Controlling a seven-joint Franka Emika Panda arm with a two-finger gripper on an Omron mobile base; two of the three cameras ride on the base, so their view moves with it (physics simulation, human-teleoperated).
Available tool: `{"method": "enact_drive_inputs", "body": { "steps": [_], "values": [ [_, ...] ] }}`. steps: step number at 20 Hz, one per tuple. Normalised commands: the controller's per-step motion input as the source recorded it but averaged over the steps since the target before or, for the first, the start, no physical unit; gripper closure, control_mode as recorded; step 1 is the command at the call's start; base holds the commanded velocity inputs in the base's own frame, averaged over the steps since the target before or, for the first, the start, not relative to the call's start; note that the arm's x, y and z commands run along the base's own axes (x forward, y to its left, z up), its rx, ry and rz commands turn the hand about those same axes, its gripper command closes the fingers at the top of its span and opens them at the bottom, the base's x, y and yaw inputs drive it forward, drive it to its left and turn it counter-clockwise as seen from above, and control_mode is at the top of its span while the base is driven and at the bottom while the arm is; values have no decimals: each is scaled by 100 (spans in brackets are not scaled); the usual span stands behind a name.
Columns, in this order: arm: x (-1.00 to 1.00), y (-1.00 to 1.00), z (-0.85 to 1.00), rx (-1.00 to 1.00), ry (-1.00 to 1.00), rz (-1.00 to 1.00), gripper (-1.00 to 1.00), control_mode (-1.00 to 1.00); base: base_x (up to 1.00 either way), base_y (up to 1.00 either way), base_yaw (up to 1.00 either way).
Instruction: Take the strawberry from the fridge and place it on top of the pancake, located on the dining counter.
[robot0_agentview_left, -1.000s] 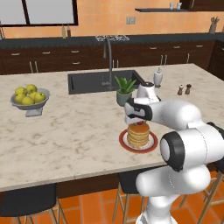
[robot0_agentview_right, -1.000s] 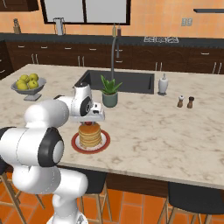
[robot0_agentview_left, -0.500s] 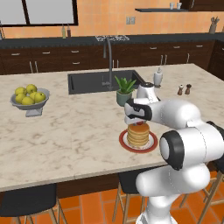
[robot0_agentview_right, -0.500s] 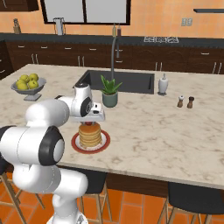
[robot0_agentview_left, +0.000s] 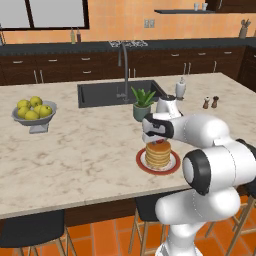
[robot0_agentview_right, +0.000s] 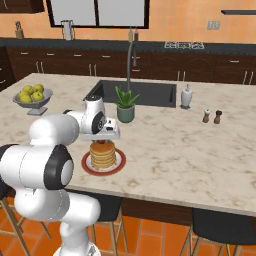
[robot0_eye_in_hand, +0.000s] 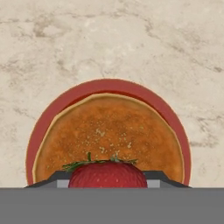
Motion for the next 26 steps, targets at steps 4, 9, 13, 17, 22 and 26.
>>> {"method": "enact_drive_inputs", "body": {
  "steps": [4,9,13,17,22,26],
  "values": [
    [-14,0,-34,0,0,0,-100,-100,0,0,0],
    [-32,0,-11,0,-3,0,-100,-100,0,0,0],
    [-30,0,0,0,-6,0,-100,-100,0,0,0],
    [-49,0,0,0,-4,0,-100,-100,0,0,0],
    [-71,0,23,5,-11,0,-100,-100,0,0,0],
    [-96,-1,99,5,-40,0,-100,-100,0,0,0]
  ]
}}
